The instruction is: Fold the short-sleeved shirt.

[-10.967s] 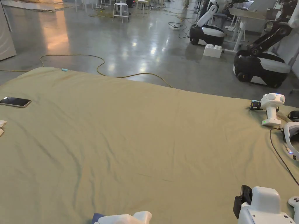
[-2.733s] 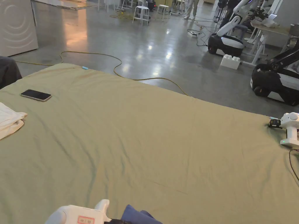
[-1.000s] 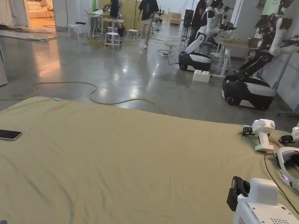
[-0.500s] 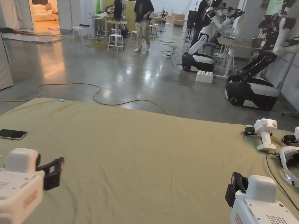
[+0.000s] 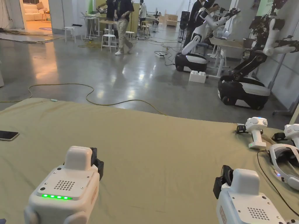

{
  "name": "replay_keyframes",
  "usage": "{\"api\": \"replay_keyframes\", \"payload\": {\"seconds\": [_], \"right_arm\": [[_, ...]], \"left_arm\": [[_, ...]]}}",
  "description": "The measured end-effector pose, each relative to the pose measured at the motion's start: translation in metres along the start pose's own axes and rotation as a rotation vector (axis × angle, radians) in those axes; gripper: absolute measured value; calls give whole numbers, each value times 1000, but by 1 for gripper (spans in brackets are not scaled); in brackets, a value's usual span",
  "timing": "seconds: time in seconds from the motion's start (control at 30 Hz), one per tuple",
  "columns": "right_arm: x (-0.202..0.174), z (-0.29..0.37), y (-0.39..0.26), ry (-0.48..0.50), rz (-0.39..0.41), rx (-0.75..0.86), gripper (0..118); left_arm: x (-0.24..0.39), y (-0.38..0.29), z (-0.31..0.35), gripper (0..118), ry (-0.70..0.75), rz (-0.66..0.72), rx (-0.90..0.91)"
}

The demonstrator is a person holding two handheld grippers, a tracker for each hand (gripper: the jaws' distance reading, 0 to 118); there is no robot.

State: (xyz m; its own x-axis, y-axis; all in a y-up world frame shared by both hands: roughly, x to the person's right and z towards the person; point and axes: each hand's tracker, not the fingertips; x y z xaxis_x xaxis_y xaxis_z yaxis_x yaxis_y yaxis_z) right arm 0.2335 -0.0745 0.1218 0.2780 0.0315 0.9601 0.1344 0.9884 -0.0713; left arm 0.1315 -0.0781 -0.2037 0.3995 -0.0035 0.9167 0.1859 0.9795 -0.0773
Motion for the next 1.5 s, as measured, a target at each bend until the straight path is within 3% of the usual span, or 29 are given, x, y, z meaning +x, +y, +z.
{"api": "replay_keyframes", "payload": {"seconds": [0.33, 0.63, 0.87, 1.0, 1.03, 1.07, 1.13, 1.17, 1.33, 1.47, 1.5], "right_arm": [[-10, 7, -6, -1, 34, -6, 0], [-15, 11, -5, 13, 18, -5, 0], [-20, 12, -6, -1, 67, 21, 0], [-19, 11, -4, -23, 64, 34, 1], [-18, 11, -3, -32, 63, 33, 5], [-17, 10, -2, -29, 57, 33, 26], [-12, 7, 0, -3, 53, 26, 68], [-12, 7, 0, -1, 56, 29, 77], [-13, 4, 1, -37, 84, 34, 87], [-12, 5, 1, -52, 50, 42, 111], [-12, 6, 1, -53, 47, 48, 111]], "left_arm": [[10, 2, 12, 5, -23, -3, 12], [16, 3, 12, 5, -38, -5, 14], [19, 3, 13, 5, -44, -47, 20], [18, 4, 12, 14, -24, -47, 29], [17, 4, 11, 20, -25, -41, 28], [17, 5, 10, 38, -29, -33, 25], [11, 6, 10, 64, -49, -17, 25], [11, 6, 9, 69, -51, -12, 29], [3, 5, 5, 80, -54, 19, 28], [-3, 5, 2, 80, -51, 47, 32], [-4, 3, 1, 80, -46, 48, 32]]}}
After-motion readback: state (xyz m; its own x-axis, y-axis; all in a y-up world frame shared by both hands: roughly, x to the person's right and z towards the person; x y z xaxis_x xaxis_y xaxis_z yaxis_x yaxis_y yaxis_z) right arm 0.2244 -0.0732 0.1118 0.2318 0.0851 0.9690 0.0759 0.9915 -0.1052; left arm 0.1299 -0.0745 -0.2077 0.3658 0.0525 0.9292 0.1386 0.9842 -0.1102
